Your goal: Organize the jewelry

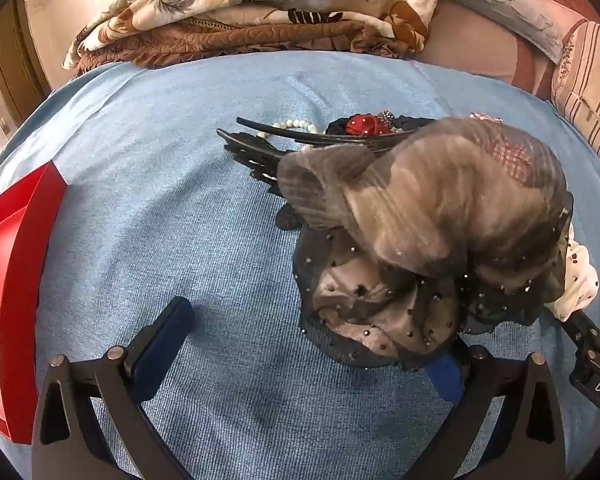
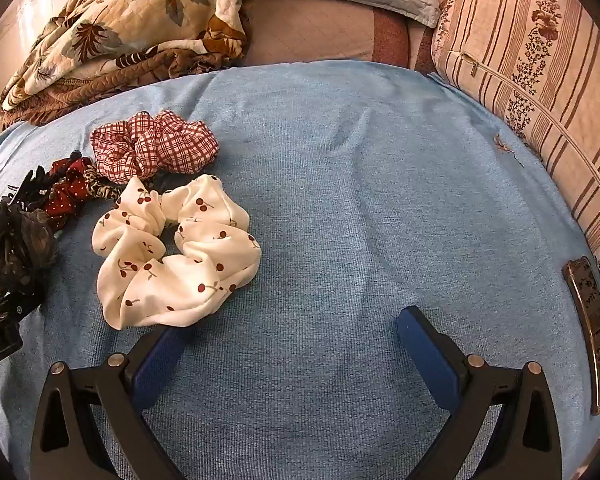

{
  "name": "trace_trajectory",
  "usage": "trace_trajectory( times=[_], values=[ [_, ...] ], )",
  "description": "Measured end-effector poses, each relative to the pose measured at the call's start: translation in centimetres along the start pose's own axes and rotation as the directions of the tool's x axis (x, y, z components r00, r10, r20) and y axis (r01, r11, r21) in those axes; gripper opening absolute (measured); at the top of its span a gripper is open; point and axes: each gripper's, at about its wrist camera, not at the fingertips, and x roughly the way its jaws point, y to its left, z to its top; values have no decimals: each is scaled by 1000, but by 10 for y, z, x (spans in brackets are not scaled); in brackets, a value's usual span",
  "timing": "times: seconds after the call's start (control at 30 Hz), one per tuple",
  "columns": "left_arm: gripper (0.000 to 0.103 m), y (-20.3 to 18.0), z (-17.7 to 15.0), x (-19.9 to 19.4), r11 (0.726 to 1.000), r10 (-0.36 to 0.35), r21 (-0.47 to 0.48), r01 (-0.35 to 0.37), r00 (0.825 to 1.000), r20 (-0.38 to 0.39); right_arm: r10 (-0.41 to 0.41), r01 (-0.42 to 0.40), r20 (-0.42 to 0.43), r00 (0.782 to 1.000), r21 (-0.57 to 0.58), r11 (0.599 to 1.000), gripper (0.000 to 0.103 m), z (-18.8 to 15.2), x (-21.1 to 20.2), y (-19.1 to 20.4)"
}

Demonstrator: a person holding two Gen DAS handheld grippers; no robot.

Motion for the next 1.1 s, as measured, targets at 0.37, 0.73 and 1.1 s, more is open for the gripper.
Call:
trace_trajectory(
  times=[0.37,0.73,1.1],
  values=[
    [103,0,1,0,1000,-8,-5,8,1000,2,-2,2,2,1000,-3,1000,103,0,0,0],
    [103,1,0,0,1000,-8,-6,8,1000,3,-1,1,2,1000,-4,1000,103,0,0,0],
    [103,4,-3,0,1000,-11,-1,11,1000,3,1,-1,3,1000,-5,1000,103,0,0,0]
  ],
)
